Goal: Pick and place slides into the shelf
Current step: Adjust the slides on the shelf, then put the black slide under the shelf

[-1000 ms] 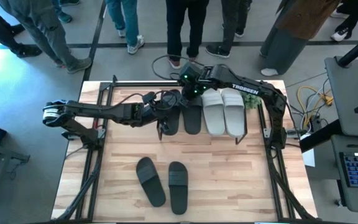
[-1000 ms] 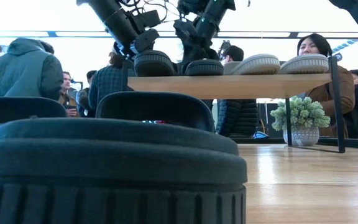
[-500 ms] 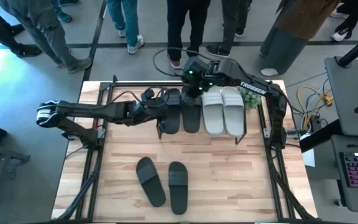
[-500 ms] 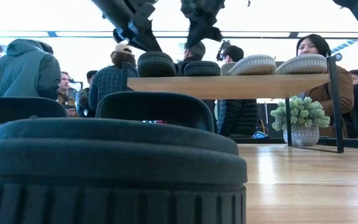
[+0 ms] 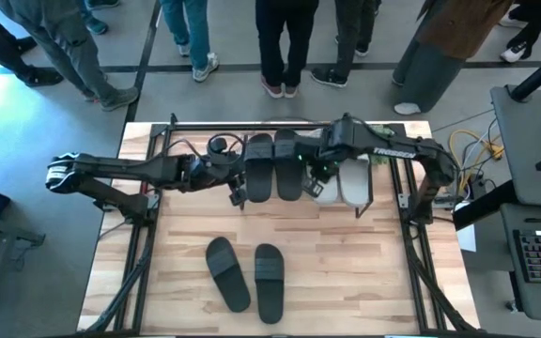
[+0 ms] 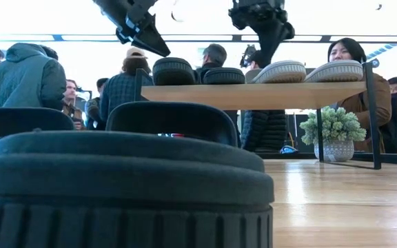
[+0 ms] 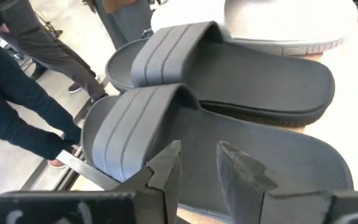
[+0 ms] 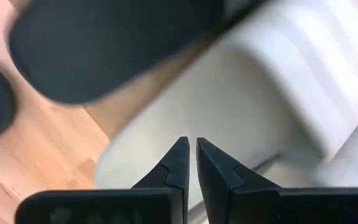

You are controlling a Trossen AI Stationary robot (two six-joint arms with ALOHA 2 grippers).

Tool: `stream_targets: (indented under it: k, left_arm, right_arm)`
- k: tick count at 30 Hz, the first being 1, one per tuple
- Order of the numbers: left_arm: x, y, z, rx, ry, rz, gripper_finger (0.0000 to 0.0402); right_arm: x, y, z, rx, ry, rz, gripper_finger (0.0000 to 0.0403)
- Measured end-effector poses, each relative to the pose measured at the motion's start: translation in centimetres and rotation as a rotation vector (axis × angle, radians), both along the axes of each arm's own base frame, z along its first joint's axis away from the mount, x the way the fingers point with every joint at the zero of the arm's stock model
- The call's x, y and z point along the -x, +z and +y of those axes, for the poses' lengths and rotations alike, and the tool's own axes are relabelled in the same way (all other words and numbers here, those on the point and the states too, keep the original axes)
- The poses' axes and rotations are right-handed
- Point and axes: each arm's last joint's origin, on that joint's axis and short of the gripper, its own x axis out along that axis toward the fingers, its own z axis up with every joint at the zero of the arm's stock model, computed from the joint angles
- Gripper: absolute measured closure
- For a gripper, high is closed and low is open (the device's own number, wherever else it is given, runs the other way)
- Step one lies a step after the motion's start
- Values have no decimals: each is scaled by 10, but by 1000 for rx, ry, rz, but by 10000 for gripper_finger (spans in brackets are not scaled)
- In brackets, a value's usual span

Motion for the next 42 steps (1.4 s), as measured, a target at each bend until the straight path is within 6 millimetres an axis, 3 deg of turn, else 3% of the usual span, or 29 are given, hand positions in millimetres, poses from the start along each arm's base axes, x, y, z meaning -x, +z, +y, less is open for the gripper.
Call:
stream_targets:
  k: [7, 12, 17, 21, 31, 35, 42]
  left_arm:
    - [4, 0, -3, 1, -16, -4, 313]
    - [5, 1, -3, 1, -16, -9, 313]
    - [5, 1, -3, 1, -16, -8, 313]
    - [5, 1, -3, 2, -17, -8, 313]
    - [11, 3, -9, -6, -41, 42, 313]
    - [27, 1, -21, -44, -97, 154, 313]
    - [62, 6, -42, -90, -150, 234, 313]
  right_arm:
    - [19, -26, 19, 25, -75, 78, 381]
    - [19, -43, 26, 3, -82, 45, 381]
    - [16, -47, 32, -16, -65, 16, 381]
    - [14, -39, 38, 26, -59, -32, 381]
    - [26, 7, 51, 72, -19, -197, 367]
    - [34, 28, 85, 62, 158, -268, 340]
    - [35, 6, 160, 180, 426, -209, 292]
